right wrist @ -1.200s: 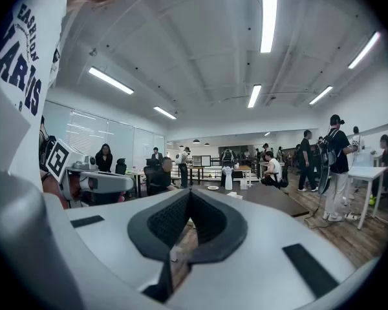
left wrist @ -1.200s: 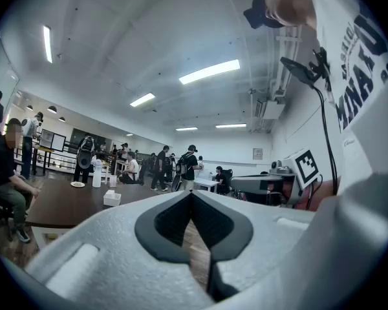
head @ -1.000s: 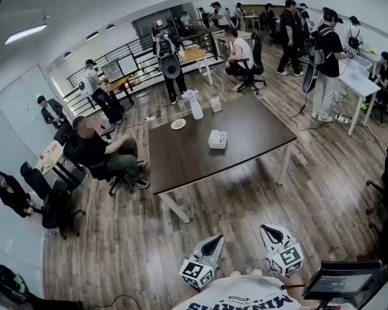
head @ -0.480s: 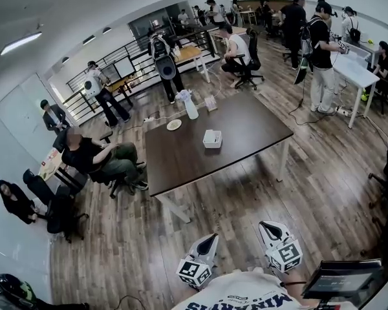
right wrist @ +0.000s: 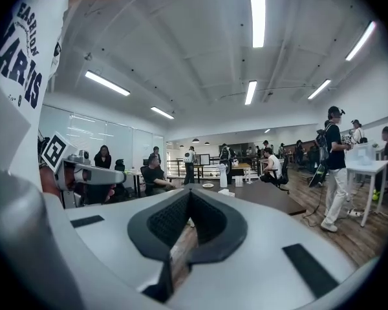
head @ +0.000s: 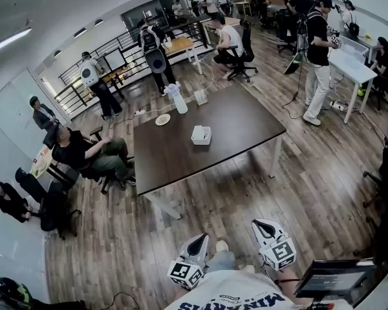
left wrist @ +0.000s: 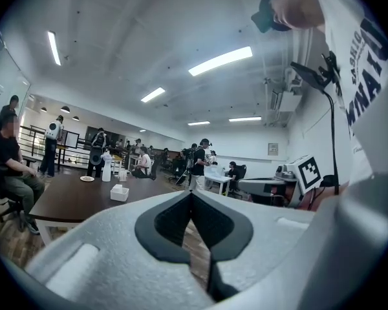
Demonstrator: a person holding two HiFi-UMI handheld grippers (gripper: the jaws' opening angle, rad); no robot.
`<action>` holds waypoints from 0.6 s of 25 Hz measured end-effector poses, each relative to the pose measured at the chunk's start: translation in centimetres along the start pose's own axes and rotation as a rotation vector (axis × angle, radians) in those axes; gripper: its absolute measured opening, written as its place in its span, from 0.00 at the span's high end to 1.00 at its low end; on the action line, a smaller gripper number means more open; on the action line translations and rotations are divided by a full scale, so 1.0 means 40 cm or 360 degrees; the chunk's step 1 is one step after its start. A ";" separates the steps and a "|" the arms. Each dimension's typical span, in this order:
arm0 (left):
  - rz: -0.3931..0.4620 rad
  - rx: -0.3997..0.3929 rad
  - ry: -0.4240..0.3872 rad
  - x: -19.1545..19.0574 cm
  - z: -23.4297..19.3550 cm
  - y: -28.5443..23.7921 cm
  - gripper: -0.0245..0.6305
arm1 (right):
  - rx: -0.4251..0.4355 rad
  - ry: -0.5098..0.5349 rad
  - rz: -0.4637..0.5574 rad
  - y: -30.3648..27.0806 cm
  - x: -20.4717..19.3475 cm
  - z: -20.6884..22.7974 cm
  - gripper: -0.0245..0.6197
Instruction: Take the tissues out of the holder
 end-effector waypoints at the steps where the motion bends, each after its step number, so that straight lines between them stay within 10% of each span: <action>1: -0.0001 -0.0001 0.0004 0.000 -0.005 -0.017 0.96 | 0.0016 -0.0019 -0.0002 -0.011 0.000 0.015 0.95; 15: 0.0054 -0.0128 0.0040 0.057 -0.280 -0.396 0.96 | -0.0144 -0.0011 -0.0110 -0.325 0.060 0.257 0.95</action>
Point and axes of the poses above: the fingertips, and each gripper's own axes: y backward along the fingers, z to its right, x out of its top, the point moved 7 cm from there along y, backward along the fingers, and after that the axes turned 9 degrees about x, right-handed, at the moved point
